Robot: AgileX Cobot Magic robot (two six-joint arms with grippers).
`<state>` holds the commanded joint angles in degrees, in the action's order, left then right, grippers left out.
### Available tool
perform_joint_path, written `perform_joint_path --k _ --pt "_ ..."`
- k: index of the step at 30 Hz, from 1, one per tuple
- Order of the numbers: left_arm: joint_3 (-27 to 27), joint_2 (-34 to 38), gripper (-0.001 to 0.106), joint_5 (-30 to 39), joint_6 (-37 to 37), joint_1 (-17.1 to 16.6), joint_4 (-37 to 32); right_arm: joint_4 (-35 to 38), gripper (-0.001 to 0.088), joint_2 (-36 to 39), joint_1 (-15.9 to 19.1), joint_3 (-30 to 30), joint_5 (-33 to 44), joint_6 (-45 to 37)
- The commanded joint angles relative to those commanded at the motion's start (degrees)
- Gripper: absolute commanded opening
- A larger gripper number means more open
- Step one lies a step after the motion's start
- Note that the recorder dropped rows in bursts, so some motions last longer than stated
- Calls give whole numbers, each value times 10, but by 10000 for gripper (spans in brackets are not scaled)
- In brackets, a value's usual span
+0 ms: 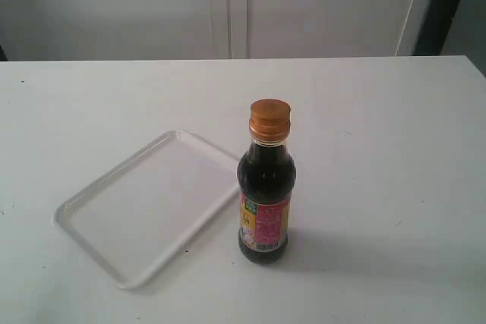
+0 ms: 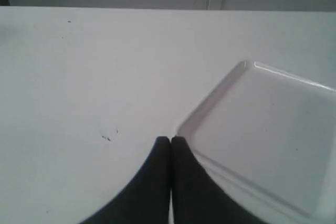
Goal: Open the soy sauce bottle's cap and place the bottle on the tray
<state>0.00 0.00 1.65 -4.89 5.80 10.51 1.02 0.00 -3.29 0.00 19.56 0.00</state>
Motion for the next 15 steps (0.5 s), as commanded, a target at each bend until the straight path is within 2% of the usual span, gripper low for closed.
perform_joint_path --k 4,7,9,12,15 --pt "0 0 0 -60 -75 0 39 0 0 0 0 0 0 0" --pt "0 0 0 -122 -126 1 39 0 0 0 0 0 0 0" --pt "-3 0 0 -133 -152 1 21 0 0 0 0 0 -3 0" --pt "-32 0 0 -124 -172 1 -35 0 0 0 0 0 -5 0" --pt "-62 22 0 -124 -178 1 -54 -6 0 0 0 0 -7 0"
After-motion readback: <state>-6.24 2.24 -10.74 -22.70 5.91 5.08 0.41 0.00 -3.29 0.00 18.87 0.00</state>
